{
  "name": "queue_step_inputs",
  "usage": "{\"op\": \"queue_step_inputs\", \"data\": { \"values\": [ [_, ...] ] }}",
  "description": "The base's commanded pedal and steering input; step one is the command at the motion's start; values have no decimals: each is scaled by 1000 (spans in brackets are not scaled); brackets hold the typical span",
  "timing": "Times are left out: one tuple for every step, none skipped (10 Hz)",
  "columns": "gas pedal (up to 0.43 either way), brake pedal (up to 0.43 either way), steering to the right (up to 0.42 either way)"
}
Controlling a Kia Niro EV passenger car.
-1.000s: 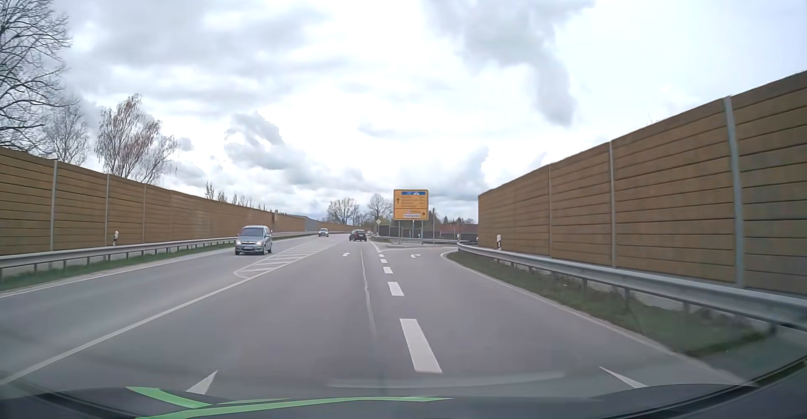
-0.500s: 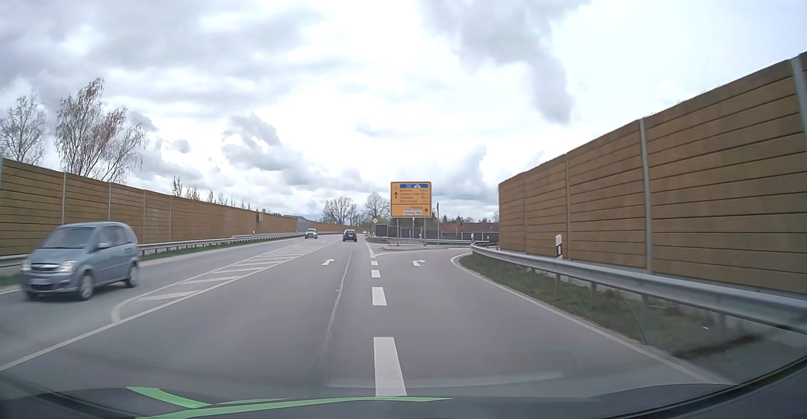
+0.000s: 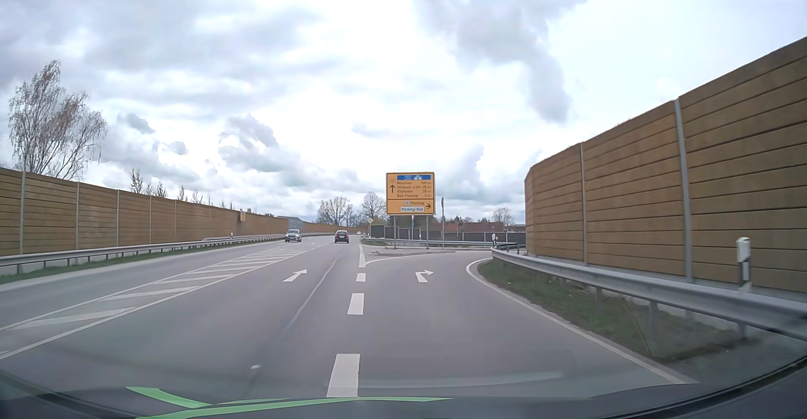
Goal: Follow the waypoints while adhering to traffic rules and regulations
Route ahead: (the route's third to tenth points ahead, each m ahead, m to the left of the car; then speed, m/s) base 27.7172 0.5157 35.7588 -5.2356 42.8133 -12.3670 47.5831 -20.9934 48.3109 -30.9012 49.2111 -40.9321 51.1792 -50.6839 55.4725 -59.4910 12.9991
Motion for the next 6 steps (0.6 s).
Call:
{"op": "queue_step_inputs", "data": {
  "values": [
    [0, 250, 5],
    [0, 256, 5],
    [0, 250, 6],
    [0, 256, 8],
    [0, 250, 11],
    [0, 256, 12]
  ]
}}
